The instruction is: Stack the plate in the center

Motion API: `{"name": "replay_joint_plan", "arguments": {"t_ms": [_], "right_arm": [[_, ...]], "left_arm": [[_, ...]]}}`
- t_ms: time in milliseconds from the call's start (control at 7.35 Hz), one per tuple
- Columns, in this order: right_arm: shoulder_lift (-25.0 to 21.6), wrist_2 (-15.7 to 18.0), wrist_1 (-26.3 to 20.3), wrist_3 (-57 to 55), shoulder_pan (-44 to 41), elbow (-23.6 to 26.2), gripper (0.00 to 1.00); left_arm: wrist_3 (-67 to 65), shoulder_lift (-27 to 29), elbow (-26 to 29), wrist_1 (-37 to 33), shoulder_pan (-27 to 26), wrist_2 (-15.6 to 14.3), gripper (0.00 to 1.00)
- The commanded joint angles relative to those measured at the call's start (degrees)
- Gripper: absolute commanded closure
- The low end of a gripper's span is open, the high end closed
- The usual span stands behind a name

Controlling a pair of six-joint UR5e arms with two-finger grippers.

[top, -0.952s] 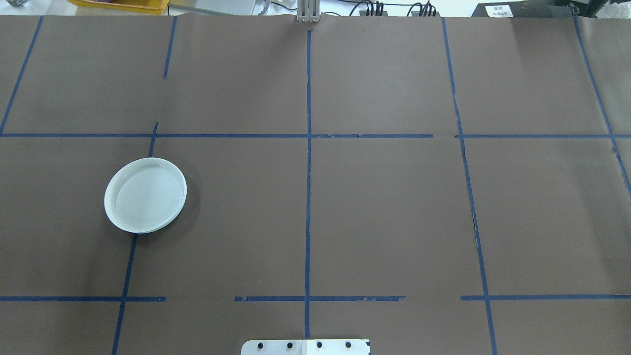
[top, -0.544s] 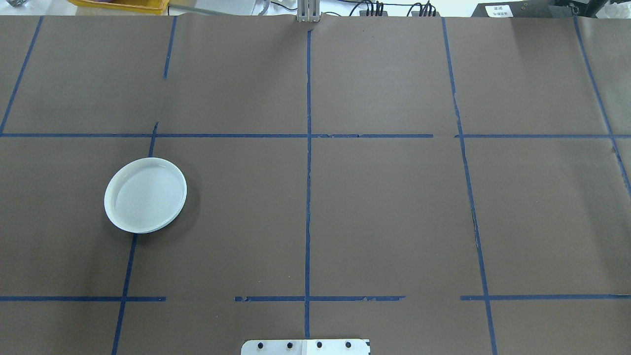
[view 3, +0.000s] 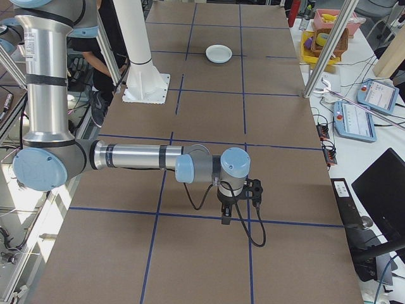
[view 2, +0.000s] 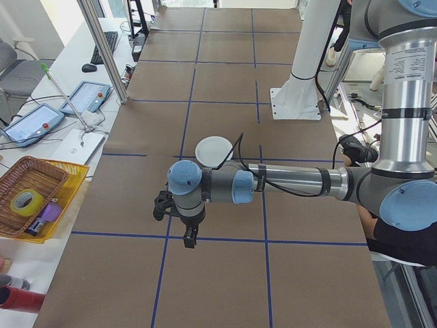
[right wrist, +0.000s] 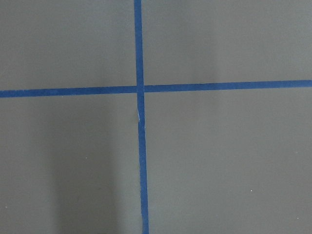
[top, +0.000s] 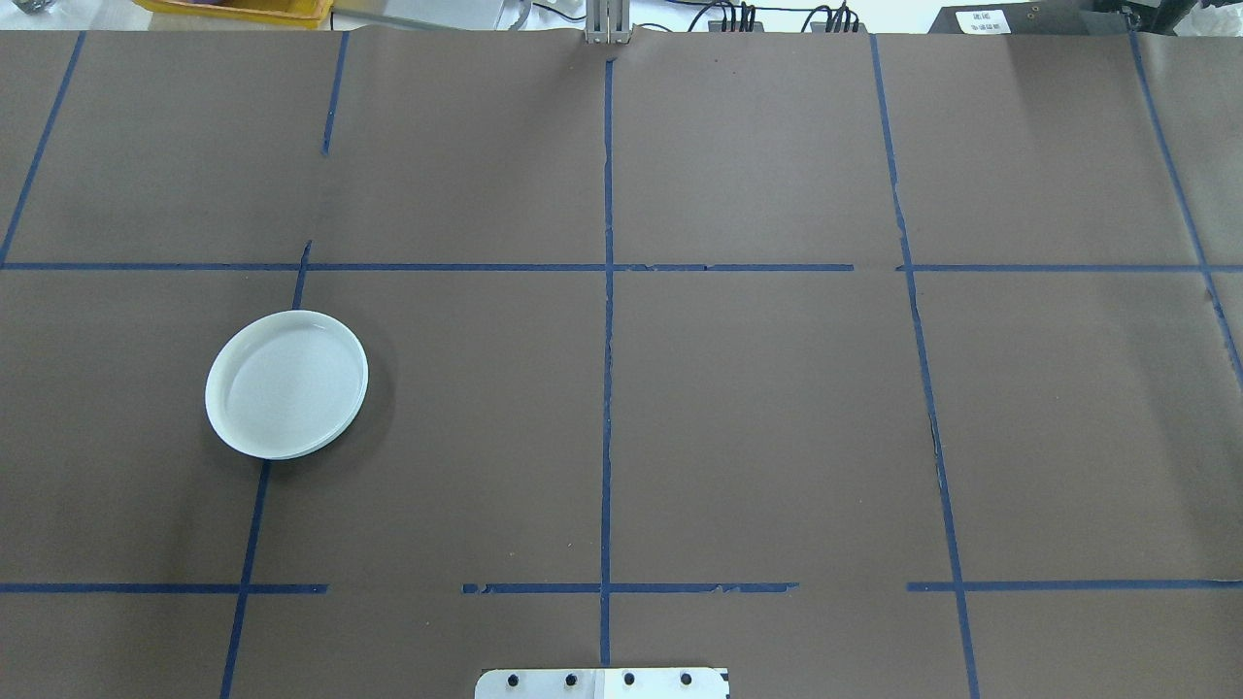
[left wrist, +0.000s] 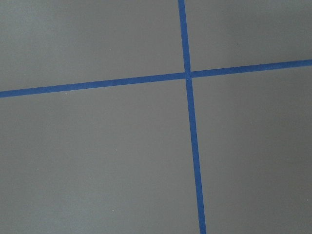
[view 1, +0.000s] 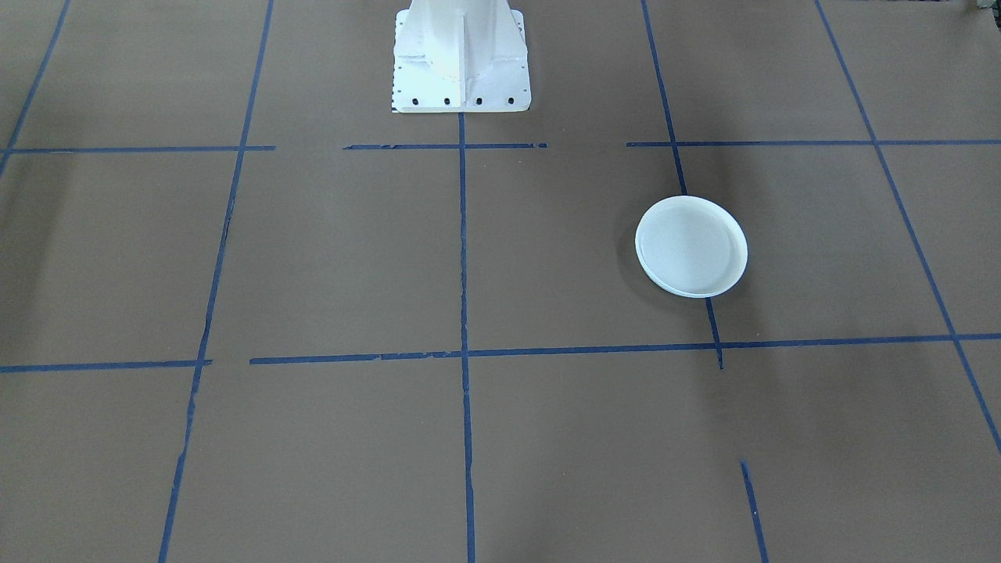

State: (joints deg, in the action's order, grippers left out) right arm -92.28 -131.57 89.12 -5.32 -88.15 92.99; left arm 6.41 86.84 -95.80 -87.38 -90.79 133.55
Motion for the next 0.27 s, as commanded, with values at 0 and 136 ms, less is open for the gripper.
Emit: {"name": "replay_joint_plan", "arguments": {"t_ms": [0, 136], "right_arm": [[0.0, 0.0, 0.0, 0.0, 0.0, 0.0, 0.00], [0.0, 0.1, 0.0, 0.0, 0.0, 0.0, 0.00]], "left_arm": [[0.1, 0.0, -0.1, 0.0, 0.0, 0.0, 0.00], [0.1, 0.1, -0.1, 0.0, -0.5, 0.0, 0.00]]}}
